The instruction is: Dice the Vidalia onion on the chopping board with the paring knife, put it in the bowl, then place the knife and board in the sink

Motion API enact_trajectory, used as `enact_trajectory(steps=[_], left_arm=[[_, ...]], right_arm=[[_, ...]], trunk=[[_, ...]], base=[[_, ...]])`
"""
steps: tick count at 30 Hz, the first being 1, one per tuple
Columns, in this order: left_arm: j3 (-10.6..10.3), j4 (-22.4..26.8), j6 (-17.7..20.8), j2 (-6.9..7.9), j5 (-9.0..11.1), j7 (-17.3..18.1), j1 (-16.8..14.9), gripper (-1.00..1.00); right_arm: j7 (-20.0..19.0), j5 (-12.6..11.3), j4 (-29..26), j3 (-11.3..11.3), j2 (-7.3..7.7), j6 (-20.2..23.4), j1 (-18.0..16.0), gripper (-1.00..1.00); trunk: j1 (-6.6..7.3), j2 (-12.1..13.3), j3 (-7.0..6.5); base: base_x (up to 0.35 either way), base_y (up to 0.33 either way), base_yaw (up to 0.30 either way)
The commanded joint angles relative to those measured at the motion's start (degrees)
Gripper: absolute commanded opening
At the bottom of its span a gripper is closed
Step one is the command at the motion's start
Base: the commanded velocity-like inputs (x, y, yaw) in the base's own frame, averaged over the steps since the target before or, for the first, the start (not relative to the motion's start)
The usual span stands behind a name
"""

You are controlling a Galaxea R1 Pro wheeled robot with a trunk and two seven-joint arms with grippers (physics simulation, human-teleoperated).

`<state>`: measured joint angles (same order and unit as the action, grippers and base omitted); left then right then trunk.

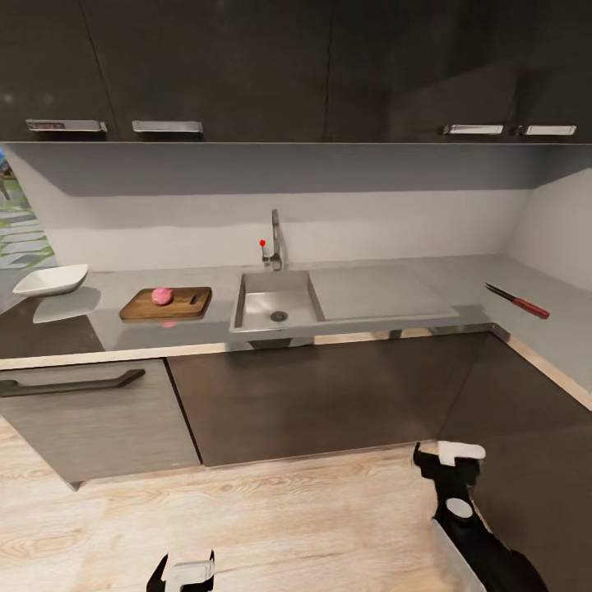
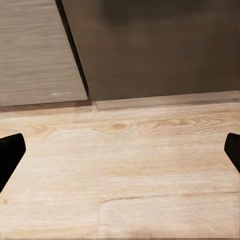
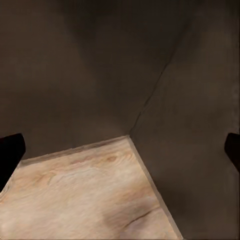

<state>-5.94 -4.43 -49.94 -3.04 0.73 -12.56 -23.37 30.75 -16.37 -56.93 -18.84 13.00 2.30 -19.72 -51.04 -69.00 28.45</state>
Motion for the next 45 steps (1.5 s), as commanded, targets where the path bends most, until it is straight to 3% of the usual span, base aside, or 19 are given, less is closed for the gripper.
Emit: enact_trajectory(steps=[1,5,8,10,13,14,18,25,26,27,33,42,45], left_arm=[[-0.48,-0.22,-0.04,-0.03,0.06,-0.38,-0.1,1.0],[-0.48,-0.22,0.27,-0.03,0.06,-0.32,-0.1,1.0],[-0.49,-0.22,0.56,-0.05,0.06,-0.28,-0.12,1.0],[-0.48,-0.22,0.9,-0.04,0.06,-0.28,-0.11,1.0],[-0.48,-0.22,1.25,-0.05,0.06,-0.22,-0.1,1.0],[-0.48,-0.22,1.4,-0.09,0.06,-0.2,-0.1,1.0],[-0.5,-0.22,1.64,-0.11,0.06,-0.19,-0.1,1.0],[-0.56,-0.22,2.25,-0.19,0.06,-0.19,-0.1,1.0],[-0.52,-0.22,2.35,-0.17,0.06,-0.19,-0.1,1.0],[-0.51,-0.22,2.36,-0.16,0.06,-0.19,-0.1,1.0],[-0.52,-0.22,3.35,-0.12,0.06,-0.27,-0.1,1.0],[-0.56,-0.24,4.8,-0.23,0.06,-0.28,-0.1,1.0],[-0.57,-0.23,4.9,-0.28,0.06,-0.31,-0.1,1.0]], right_arm=[[0.55,-0.3,-5.02,3.19,0.42,4.29,-0.06,1.0],[0.42,-0.24,-15.46,9.05,0.76,15.07,-0.4,1.0],[0.58,0.0,-23.68,10.71,1.07,22.62,-2.34,1.0],[0.86,0.49,-25.64,10.95,1.47,24.89,-3.91,1.0],[1.33,1.53,-27.09,11.22,1.91,28.51,-7.48,1.0],[1.48,1.99,-27.5,11.3,2.03,31.47,-10.89,1.0],[1.57,2.29,-27.73,11.35,2.1,36.46,-17.05,1.0],[1.59,3.05,-27.39,11.37,2.18,42.64,-27.53,1.0],[1.51,3.22,-26.93,12.11,2.47,44.22,-30.67,1.0],[1.47,3.23,-26.89,12.49,2.68,44.38,-30.91,1.0],[-0.9,2.96,-23.81,17.89,6.21,45.03,-31.87,1.0],[-14.75,3.29,-22.9,18.82,13.75,48.61,-31.91,1.0],[-23.6,6.21,-22.87,18.77,18.69,49.6,-31.89,1.0]], trunk=[[0.0,-0.04,0.06],[0.0,-0.04,0.06],[0.0,-0.04,0.06],[0.0,-0.04,0.06],[0.0,-0.04,0.06],[0.0,-0.04,0.06],[0.0,-0.04,0.06],[0.0,-0.04,0.06],[0.0,-0.04,0.06],[0.0,-0.04,0.06],[0.0,-0.04,0.06],[0.0,-0.04,0.06],[0.0,-0.04,0.06]], base=[[0.0,0.0,0.0],[0.0,0.0,0.0],[0.0,0.0,0.0],[0.0,-0.007,0.0],[0.023,-0.061,0.0],[0.108,-0.173,0.0],[0.144,-0.219,0.0],[0.176,-0.253,0.0],[0.183,-0.259,0.0],[0.183,-0.259,0.0],[0.176,-0.266,0.0],[0.165,-0.274,0.0],[0.078,-0.117,0.0]])
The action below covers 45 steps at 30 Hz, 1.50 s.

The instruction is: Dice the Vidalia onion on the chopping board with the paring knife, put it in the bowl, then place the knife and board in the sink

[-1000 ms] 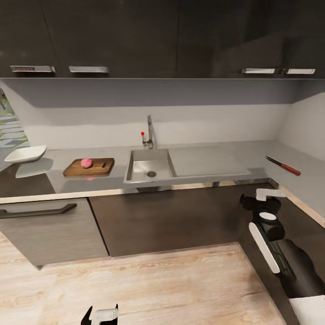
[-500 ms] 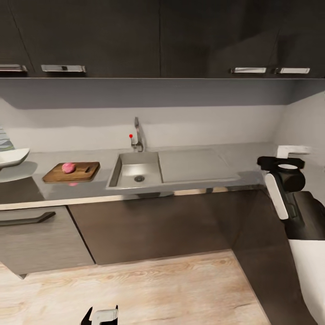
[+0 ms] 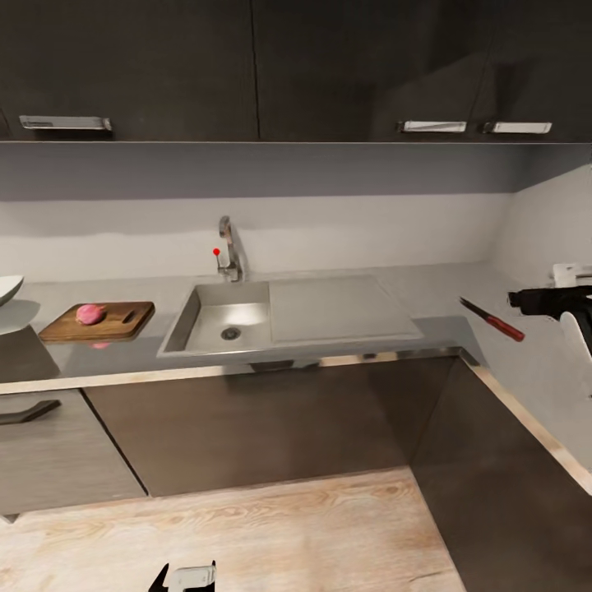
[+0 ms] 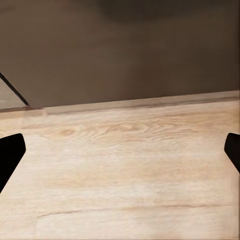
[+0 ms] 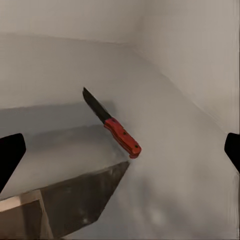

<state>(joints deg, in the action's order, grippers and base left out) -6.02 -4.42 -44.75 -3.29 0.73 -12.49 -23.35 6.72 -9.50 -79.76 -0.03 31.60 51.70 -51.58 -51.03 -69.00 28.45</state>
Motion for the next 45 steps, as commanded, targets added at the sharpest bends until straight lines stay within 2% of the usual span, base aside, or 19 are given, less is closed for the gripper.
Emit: enact_trajectory(steps=[1,2,3,5,6,7,8,9,11,13,16,18,25,27,31,34,45], left_arm=[[-0.48,-0.24,-0.27,-0.04,0.06,-0.38,-0.12,1.0],[-0.48,-0.24,-0.26,-0.05,0.06,-0.38,-0.12,1.0],[-0.47,-0.24,-0.26,-0.05,0.06,-0.39,-0.12,1.0],[-0.48,-0.24,-0.25,-0.05,0.06,-0.36,-0.12,1.0],[-0.48,-0.24,-0.25,-0.05,0.06,-0.35,-0.12,1.0],[-0.48,-0.24,-0.25,-0.05,0.06,-0.35,-0.12,1.0],[-0.48,-0.24,-0.25,-0.05,0.08,-0.35,-0.12,1.0],[-0.48,-0.24,-0.25,-0.05,0.07,-0.35,-0.12,1.0],[-0.48,-0.24,-0.25,-0.05,0.06,-0.35,-0.12,1.0],[-0.48,-0.24,-0.25,-0.05,0.06,-0.35,-0.12,1.0],[-0.48,-0.25,-0.25,-0.05,0.06,-0.36,-0.12,1.0],[-0.48,-0.25,-0.25,-0.05,0.06,-0.36,-0.12,1.0],[-0.42,-0.25,-0.25,0.03,0.06,-0.36,-0.12,1.0],[-0.42,-0.26,-0.25,0.03,0.06,-0.35,-0.12,1.0],[-0.42,-0.25,-0.25,0.04,0.06,-0.36,-0.12,1.0],[-0.42,-0.25,-0.25,0.04,0.06,-0.35,-0.12,1.0],[-0.4,-0.25,-0.25,0.04,0.06,-0.35,-0.12,1.0]], right_arm=[[-2.7,0.3,0.03,-0.1,1.12,0.29,-0.04,1.0],[-7.85,2.21,0.32,-0.16,2.55,0.4,-0.07,1.0],[-9.64,3.03,0.47,-0.18,3.02,0.42,-0.06,1.0],[-17.2,7.24,1.27,-0.15,4.71,0.44,-0.04,1.0],[-25.07,12.2,2.06,-0.06,5.68,0.41,-0.02,1.0],[-26.97,13.52,2.22,-0.03,5.82,0.4,-0.02,1.0],[-30.5,16.21,2.48,0.03,6.02,0.36,-0.02,1.0],[-34.94,20.01,2.73,0.1,6.19,0.28,-0.01,1.0],[-39.18,23.35,2.87,0.62,6.3,0.18,-0.01,1.0],[-41.13,24.52,2.93,1.92,6.33,0.12,-0.01,1.0],[-42.79,25.42,2.98,5.2,6.35,0.08,-0.01,1.0],[-44.22,25.64,2.97,6.54,6.36,0.07,-0.01,1.0],[-50.11,25.8,3.06,7.27,6.47,0.07,-0.01,1.0],[-51.2,25.79,3.3,8.27,6.78,0.05,-0.01,1.0],[-53.47,25.8,5.62,11.63,7.28,-0.15,-0.01,1.0],[-56.31,25.98,8.1,13.02,7.49,-1.64,-0.01,1.0],[-59.19,26.09,11.13,13.3,9.97,-3.16,-0.01,1.0]], trunk=[[-0.01,-0.04,0.06],[-0.01,-0.04,0.06],[-0.01,-0.04,0.06],[-0.01,-0.04,0.06],[-0.01,-0.04,0.06],[-0.01,-0.04,0.06],[-0.01,-0.04,0.06],[-0.01,-0.04,0.06],[-0.01,-0.04,0.06],[-0.01,-0.04,0.06],[-0.01,-0.04,0.06],[-0.01,-0.04,0.06],[-0.01,-0.04,0.06],[-0.01,-0.04,0.06],[-0.01,-0.04,0.06],[-0.01,-0.04,0.06],[-0.01,-0.04,0.06]], base=[[0.027,-0.04,0.0],[0.014,-0.02,0.0],[0.011,-0.016,0.0],[0.006,-0.009,0.0],[0.002,-0.003,0.0],[0.001,-0.002,0.0],[0.001,-0.001,0.0],[0.007,-0.001,0.0],[0.061,0.0,0.0],[0.133,0.0,0.0],[0.236,-0.012,0.0],[0.285,-0.103,0.0],[0.214,-0.105,0.0],[0.031,-0.012,0.0],[0.011,-0.004,0.0],[0.002,-0.001,0.0],[0.038,-0.038,0.0]])
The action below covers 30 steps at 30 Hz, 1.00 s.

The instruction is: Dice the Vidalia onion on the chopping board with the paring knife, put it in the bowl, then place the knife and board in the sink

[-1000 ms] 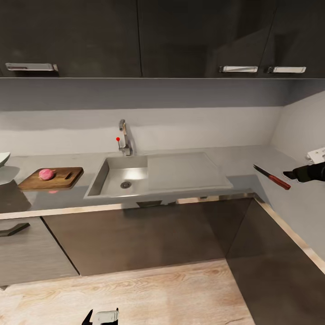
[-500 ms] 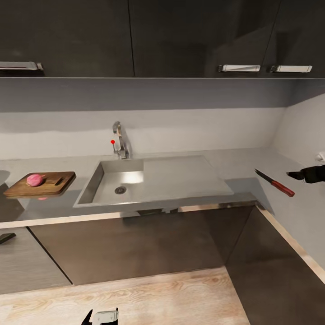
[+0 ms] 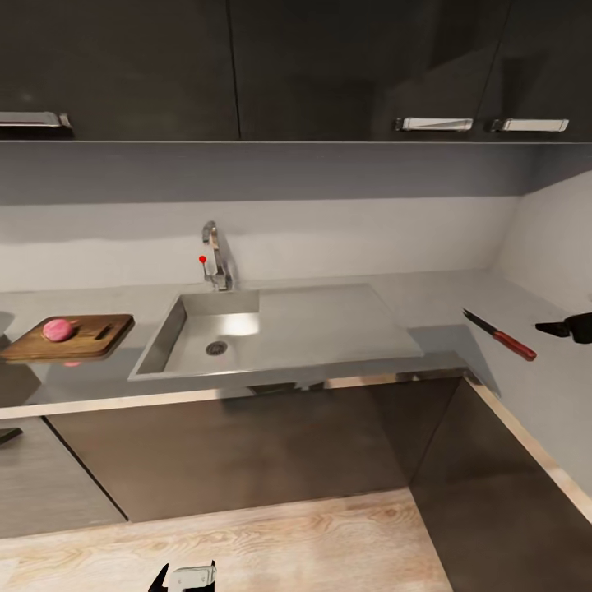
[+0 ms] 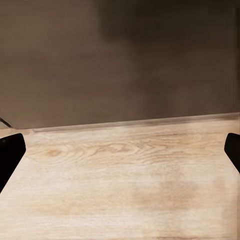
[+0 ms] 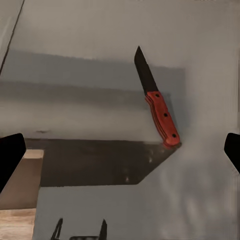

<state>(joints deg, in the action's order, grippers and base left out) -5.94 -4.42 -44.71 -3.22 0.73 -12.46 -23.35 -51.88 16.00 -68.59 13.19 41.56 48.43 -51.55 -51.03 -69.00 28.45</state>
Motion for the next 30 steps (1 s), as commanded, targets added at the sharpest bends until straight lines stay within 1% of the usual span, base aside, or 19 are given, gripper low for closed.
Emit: enact_trajectory(steps=[1,8,15,18,20,22,25,26,27,29,30], left_arm=[[-0.49,-0.24,-0.29,-0.04,0.06,-0.38,-0.11,1.0],[-0.48,-0.24,-0.29,-0.04,0.06,-0.39,-0.11,1.0],[-0.48,-0.3,-0.15,-0.04,0.13,-0.44,-0.11,1.0],[-0.47,-0.32,4.63,0.06,0.14,-0.4,-0.11,1.0],[-0.47,-0.33,9.95,0.15,0.14,0.12,-0.11,1.0],[-0.47,-0.33,13.64,0.31,0.15,0.99,-0.11,1.0],[-0.47,-0.38,15.81,1.06,0.15,1.78,-0.11,1.0],[-0.47,-0.4,17.22,1.45,0.15,2.01,0.13,1.0],[-0.47,-0.41,19.7,1.76,0.15,2.21,1.16,1.0],[-0.47,-0.41,21.65,2.01,0.15,2.34,2.14,1.0],[-0.47,-0.42,22.55,2.43,0.15,2.4,3.1,1.0]], right_arm=[[-1.36,0.6,0.25,0.1,0.27,-0.14,-0.04,1.0],[-2.2,0.61,1.75,0.08,0.44,-1.65,-0.04,1.0],[-2.26,0.61,2.48,0.11,0.45,-1.93,-0.04,1.0],[-2.26,0.61,2.49,0.14,0.45,-1.92,-0.04,1.0],[-2.26,0.61,2.5,0.16,0.45,-1.89,-0.04,1.0],[-2.26,0.61,2.5,0.17,0.45,-1.88,-0.04,1.0],[-2.26,0.67,2.5,0.17,0.45,-1.86,-0.04,1.0],[-2.26,0.68,2.5,0.17,0.45,-1.85,-0.04,1.0],[-2.25,0.96,2.53,0.15,0.45,-1.86,-0.04,1.0],[-2.26,1.59,2.83,0.11,0.45,-1.88,-0.04,1.0],[-2.26,1.95,3.83,0.09,0.45,-1.91,-0.04,1.0]], trunk=[[-0.02,-0.04,0.06],[-0.02,-0.04,0.06],[-0.02,-0.04,0.06],[-0.02,-0.04,0.06],[-0.02,-0.04,0.06],[-0.02,-0.04,0.06],[-0.02,-0.04,0.06],[-0.02,-0.04,0.06],[-0.02,-0.04,0.06],[-0.02,-0.04,0.06],[-0.02,-0.04,0.06]], base=[[0.134,-0.107,0.0],[0.057,-0.029,0.0],[0.249,-0.079,0.0],[0.267,-0.123,0.0],[0.185,-0.098,0.0],[0.078,-0.042,0.0],[0.033,-0.018,0.0],[0.01,-0.006,0.0],[0.004,-0.002,0.0],[0.002,-0.001,0.0],[0.0,0.0,0.0]])
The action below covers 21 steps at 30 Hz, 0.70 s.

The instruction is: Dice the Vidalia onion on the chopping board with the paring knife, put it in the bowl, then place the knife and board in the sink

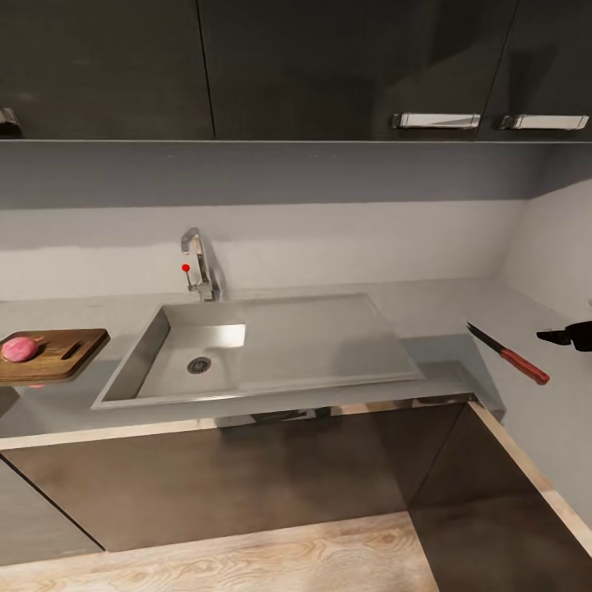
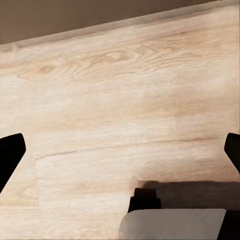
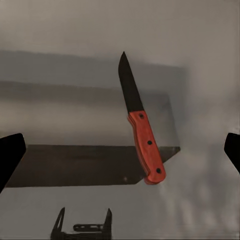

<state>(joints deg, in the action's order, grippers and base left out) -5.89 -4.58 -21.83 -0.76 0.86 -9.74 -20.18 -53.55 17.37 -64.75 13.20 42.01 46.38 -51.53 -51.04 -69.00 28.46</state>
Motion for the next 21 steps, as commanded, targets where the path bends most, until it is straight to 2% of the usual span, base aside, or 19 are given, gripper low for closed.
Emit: enact_trajectory(steps=[1,8,11,16,21], left_arm=[[-0.53,-0.25,-0.11,0.21,0.02,-0.3,0.27,1.0],[-0.53,-0.24,1.0,0.88,0.06,0.55,1.09,1.0],[-0.53,-0.19,2.81,0.91,0.04,0.77,1.22,1.0],[-0.53,-0.17,5.01,0.89,0.09,0.9,1.27,1.0],[-0.48,-0.1,6.81,0.65,0.15,0.8,1.28,1.0]], right_arm=[[-0.57,0.7,0.65,0.08,0.0,0.1,-0.06,1.0],[-0.59,0.89,2.88,0.07,0.0,-2.86,-0.02,1.0],[-0.59,1.1,3.45,0.07,0.0,-3.46,0.01,1.0],[-0.59,2.45,5.04,0.07,0.0,-3.78,0.02,1.0],[-0.59,2.82,5.43,0.07,0.0,-3.83,0.03,1.0]], trunk=[[0.0,-0.04,0.05],[0.0,-0.04,0.05],[0.0,-0.04,0.05],[0.0,-0.04,0.11],[0.0,-0.04,0.16]], base=[[0.0,0.0,0.0],[0.0,0.0,0.0],[0.019,0.0,0.0],[0.14,0.0,0.0],[0.151,0.0,0.0]])
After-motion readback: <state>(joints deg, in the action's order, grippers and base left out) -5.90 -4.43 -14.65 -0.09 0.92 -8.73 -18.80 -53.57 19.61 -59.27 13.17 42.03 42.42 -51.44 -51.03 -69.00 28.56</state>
